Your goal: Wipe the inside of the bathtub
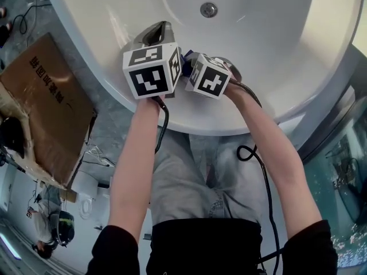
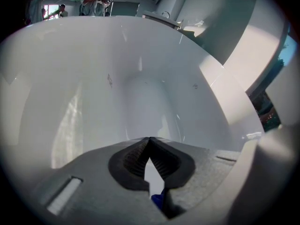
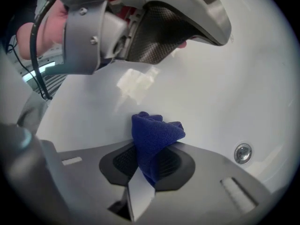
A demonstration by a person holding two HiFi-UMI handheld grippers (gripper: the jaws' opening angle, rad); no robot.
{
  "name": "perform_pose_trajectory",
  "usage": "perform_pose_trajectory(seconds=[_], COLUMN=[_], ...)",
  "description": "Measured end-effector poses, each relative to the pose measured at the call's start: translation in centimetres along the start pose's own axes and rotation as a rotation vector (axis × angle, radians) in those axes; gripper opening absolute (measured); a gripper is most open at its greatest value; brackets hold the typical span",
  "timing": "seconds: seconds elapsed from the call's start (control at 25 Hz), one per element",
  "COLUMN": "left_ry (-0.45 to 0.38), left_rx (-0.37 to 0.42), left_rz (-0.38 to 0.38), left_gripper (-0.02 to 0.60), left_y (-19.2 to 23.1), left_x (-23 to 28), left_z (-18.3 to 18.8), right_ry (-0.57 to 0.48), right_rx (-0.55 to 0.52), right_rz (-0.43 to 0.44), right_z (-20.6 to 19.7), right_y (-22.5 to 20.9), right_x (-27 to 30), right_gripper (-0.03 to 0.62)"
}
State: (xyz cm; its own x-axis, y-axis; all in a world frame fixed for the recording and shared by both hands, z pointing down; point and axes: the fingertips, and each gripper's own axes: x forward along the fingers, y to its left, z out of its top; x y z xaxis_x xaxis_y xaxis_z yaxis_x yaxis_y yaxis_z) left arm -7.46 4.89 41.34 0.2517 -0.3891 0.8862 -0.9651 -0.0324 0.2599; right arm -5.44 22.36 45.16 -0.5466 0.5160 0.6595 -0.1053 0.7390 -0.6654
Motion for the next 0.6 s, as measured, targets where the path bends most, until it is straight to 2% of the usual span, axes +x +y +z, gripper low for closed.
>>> perform_pose_trajectory(seconds=[0.28, 0.6], left_ry=[0.006, 0.004], left_rx=[0.006, 0.020], left_rz=[0.023, 0.025], left_gripper=[0.003, 0.003], left_y=[-0.1, -1.3], left_x=[-2.0, -4.7], left_z=[-0.2, 1.6], right_ry=[-0.008, 0.001], right_rx=[-0.058, -0.100], right_rz=[0.054, 0.154], right_z=[0.6, 2.5], right_y=[4.3, 9.1], right_x=[-2.2, -5.2], right_gripper=[0.074, 0.074])
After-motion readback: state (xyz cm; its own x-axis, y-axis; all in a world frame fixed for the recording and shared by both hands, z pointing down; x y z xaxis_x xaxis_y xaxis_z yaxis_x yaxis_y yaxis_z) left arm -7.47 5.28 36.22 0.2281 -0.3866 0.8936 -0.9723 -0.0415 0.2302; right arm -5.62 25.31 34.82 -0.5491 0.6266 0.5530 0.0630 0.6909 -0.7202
